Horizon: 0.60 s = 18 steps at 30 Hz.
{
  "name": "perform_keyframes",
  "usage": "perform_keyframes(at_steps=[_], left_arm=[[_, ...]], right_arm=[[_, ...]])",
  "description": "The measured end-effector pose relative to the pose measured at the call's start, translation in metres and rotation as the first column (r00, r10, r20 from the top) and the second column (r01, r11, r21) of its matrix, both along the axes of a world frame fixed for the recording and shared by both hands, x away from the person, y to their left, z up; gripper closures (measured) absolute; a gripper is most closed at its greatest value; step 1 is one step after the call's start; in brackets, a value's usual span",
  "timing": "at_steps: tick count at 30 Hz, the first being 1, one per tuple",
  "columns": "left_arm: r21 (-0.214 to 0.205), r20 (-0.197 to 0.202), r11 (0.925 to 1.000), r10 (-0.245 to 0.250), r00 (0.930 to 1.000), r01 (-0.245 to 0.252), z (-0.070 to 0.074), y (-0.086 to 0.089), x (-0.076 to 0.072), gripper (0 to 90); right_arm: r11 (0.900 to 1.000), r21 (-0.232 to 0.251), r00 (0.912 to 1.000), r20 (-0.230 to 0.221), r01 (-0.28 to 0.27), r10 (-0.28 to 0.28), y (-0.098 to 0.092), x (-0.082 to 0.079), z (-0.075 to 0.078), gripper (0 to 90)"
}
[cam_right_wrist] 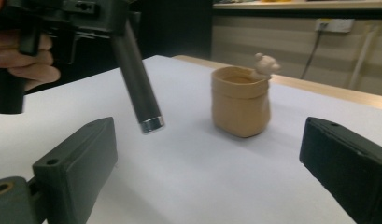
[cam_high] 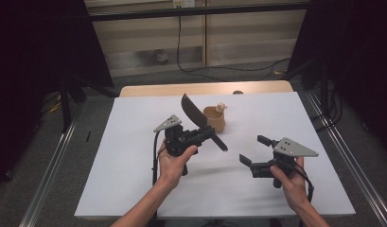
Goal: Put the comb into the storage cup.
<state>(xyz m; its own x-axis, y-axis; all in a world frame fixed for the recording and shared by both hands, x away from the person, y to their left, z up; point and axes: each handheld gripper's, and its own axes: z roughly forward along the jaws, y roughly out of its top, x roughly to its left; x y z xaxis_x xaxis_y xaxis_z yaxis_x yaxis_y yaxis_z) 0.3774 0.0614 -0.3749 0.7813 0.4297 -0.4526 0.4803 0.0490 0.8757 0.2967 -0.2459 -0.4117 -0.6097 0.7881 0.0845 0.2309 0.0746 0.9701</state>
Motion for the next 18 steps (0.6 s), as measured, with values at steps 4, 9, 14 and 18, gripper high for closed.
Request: perform_keyframes(at_steps=[4, 9, 14, 18], left_arm=[[0.024, 0.022, 0.9995, 0.019, 0.9996, -0.02, 0.004, 0.004, -0.001, 73.2], [0.046, 0.037, 0.9983, 0.035, 0.9987, -0.036, 0.007, 0.011, 0.0, 73.2], [0.082, 0.054, 0.9953, 0.047, 0.9975, -0.051, 0.008, 0.014, 0.002, 73.2], [0.106, 0.057, 0.9929, 0.049, 0.9972, -0.055, 0.007, 0.017, 0.004, 73.2]], right_arm=[[0.9991, 0.005, 0.999, 0.012, 0.042, -0.042, 0.0, -0.003, 0.0, 3.6], [0.9948, 0.001, 0.9945, 0.026, 0.101, -0.101, -0.003, -0.013, 0.0, 2.6], [0.99, -0.007, 0.9886, 0.054, 0.141, -0.14, -0.007, -0.019, 0.0, 1.5], [0.9854, -0.029, 0.9843, 0.06, 0.168, -0.166, -0.012, -0.02, -0.001, 1.5]])
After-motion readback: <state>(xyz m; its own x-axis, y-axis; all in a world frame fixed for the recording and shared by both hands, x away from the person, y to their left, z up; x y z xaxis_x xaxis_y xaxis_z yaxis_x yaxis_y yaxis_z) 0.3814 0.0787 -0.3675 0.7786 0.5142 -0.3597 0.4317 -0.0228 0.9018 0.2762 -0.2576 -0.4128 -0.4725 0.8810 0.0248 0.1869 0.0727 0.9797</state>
